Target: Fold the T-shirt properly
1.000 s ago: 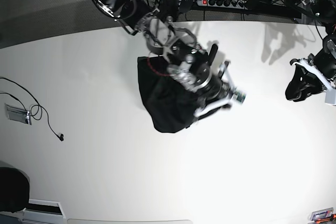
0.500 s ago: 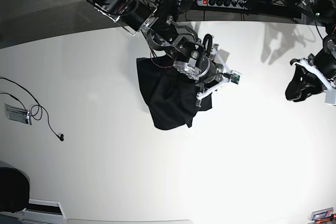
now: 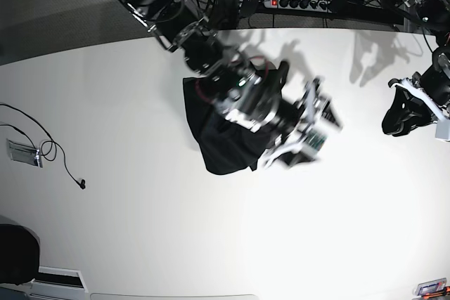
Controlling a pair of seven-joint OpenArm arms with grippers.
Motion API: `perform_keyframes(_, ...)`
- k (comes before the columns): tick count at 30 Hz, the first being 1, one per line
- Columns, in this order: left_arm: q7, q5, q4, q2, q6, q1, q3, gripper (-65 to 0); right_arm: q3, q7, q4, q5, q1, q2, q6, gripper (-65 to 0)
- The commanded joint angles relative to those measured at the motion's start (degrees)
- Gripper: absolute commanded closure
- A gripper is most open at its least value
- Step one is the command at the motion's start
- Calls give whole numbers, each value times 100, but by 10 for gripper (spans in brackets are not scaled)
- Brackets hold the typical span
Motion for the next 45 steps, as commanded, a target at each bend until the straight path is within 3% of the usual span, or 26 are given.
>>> perform_keyframes(1, -146, -90, 57, -92, -12, -41, -29, -144, 229, 117, 160, 168, 106, -63, -30, -414)
perform_keyframes(7, -164, 42, 66, 5, 14, -50, 85, -144, 1293, -59, 600, 599, 106, -45, -30, -414)
perform_keyframes(10, -146, 455, 75, 5, 40, -261, 138, -144, 1477, -384, 925, 713, 80, 175, -30, -414)
perform_keyframes(13, -313, 1422, 83, -12, 14, -296, 648, -144, 1504, -446, 1083, 722, 80, 271, -30, -414)
perform_keyframes(16, -1342, 2908, 92, -12, -4, 100, 1597, -144, 1512, -463, 1101, 722, 62, 271, -30, -414)
perform_keyframes(19, -3337, 4798, 92, -21, -4, 1014, 2811, -144, 1512, -498, 1101, 722, 62, 271, -30, -414)
perform_keyframes(21, -4199, 5633, 101, -12, 23, 1532, 3215, -144, 1512, -718, 1180, 713, 62, 271, -30, -414)
perform_keyframes(22, -4392, 5756, 101, -4, 32, 1717, 3215, -144, 1512, -841, 1250, 713, 62, 271, -30, -414)
perform_keyframes(24, -4480, 5510, 101, -4, 32, 1884, 3101, -144, 1512, -982, 1356, 704, 54, 271, -30, -414)
perform_keyframes(30, -4515, 4385, 110, -21, -4, 2253, 2301, -144, 1618, -1008, 1373, 652, -702, 676, -30, -414)
perform_keyframes(32, -4524, 4332, 110, -21, -12, 2315, 2274, -144, 1776, -955, 1364, 423, -1028, 939, -30, -414)
perform_keyframes(37, -4524, 4314, 110, -21, -12, 2297, 2292, -144, 1794, -533, 1250, -192, -1432, 1001, -30, -414)
perform_keyframes(41, -4524, 4314, 110, -48, -12, 2280, 2292, -144, 1741, -340, 178, -526, -1432, 975, -30, -414)
perform_keyframes(45, -4524, 4306, 110, -136, -12, 2306, 2266, -144, 1126, 170, -842, -773, -1432, 966, -48, -414)
